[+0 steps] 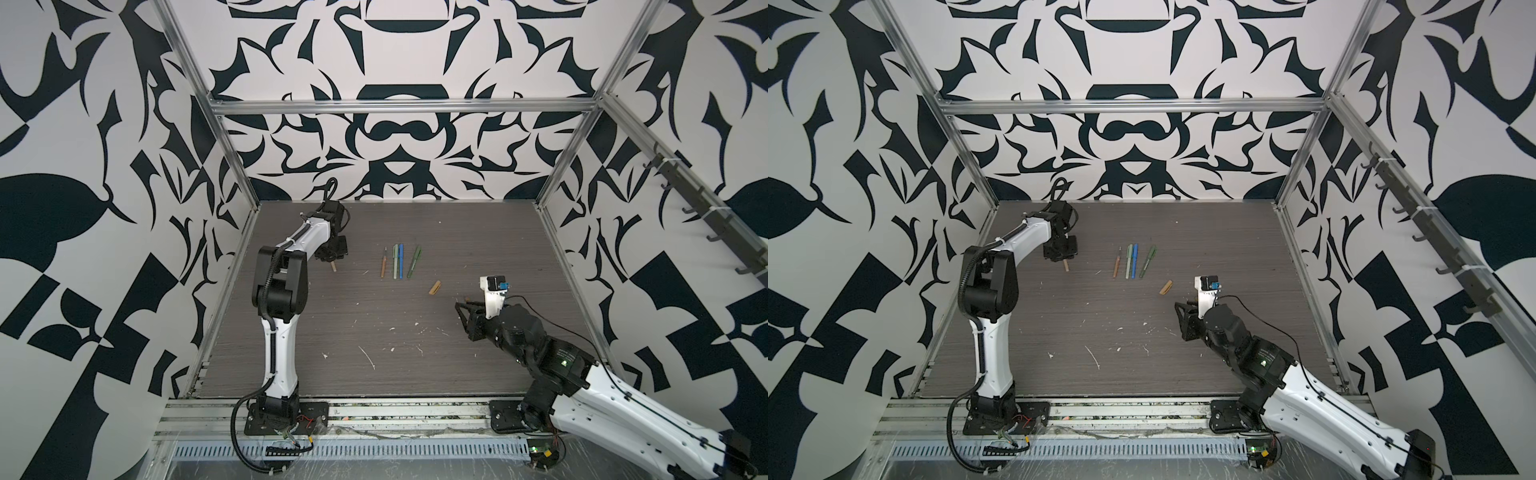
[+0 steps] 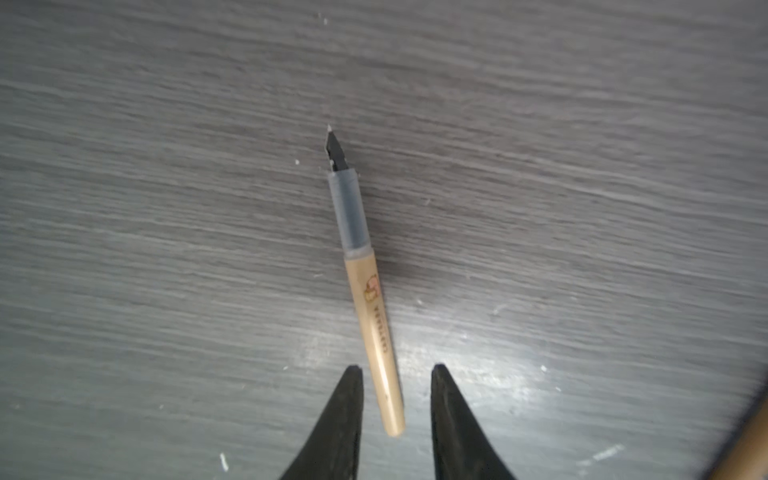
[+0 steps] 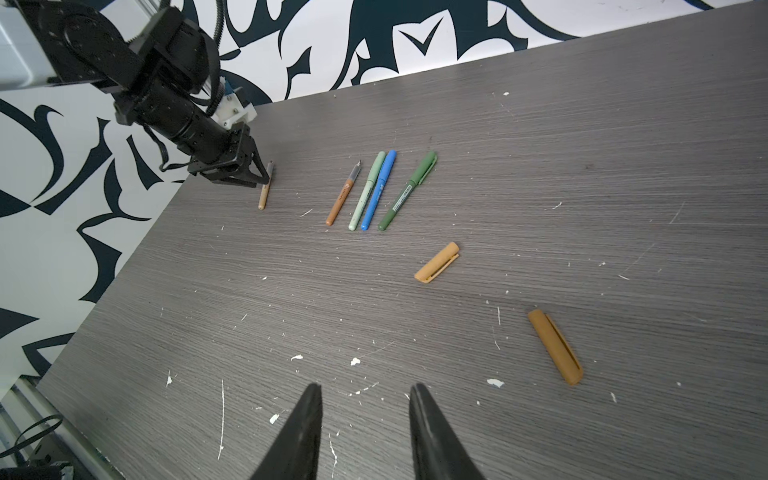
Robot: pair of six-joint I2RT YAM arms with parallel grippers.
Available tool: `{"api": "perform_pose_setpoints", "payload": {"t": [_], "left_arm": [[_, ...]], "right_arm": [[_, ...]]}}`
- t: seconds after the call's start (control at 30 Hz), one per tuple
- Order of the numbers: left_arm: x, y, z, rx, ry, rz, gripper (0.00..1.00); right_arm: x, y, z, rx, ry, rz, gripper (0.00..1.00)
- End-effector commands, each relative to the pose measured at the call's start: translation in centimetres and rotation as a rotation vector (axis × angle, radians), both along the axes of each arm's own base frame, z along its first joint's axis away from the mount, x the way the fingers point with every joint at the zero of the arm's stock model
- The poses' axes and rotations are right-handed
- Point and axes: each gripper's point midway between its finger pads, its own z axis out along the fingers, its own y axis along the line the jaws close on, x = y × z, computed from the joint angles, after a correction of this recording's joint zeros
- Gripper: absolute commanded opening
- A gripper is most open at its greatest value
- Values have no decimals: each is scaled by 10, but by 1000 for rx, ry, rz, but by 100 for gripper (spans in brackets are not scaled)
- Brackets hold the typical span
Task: Insert the pens into the pen caps
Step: 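Move the left gripper over the brown fountain pen, then lower the left gripper and grasp the brown fountain pen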
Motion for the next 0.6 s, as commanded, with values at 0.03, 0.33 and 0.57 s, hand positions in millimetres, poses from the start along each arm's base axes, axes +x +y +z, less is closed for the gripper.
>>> {"api": "perform_pose_setpoints", "payload": {"t": [0.03, 0.33, 0.57], "left_arm": [[-13, 12, -13, 54, 77, 13, 29], [-23, 8, -27, 28, 101, 6, 16], [-30, 9, -32, 24, 95, -2, 17]], "right_arm": [[1, 0, 9, 30, -32, 0, 38], [2, 2, 10, 31, -29, 3, 38], [2, 4, 14, 42, -28, 9, 38]]}}
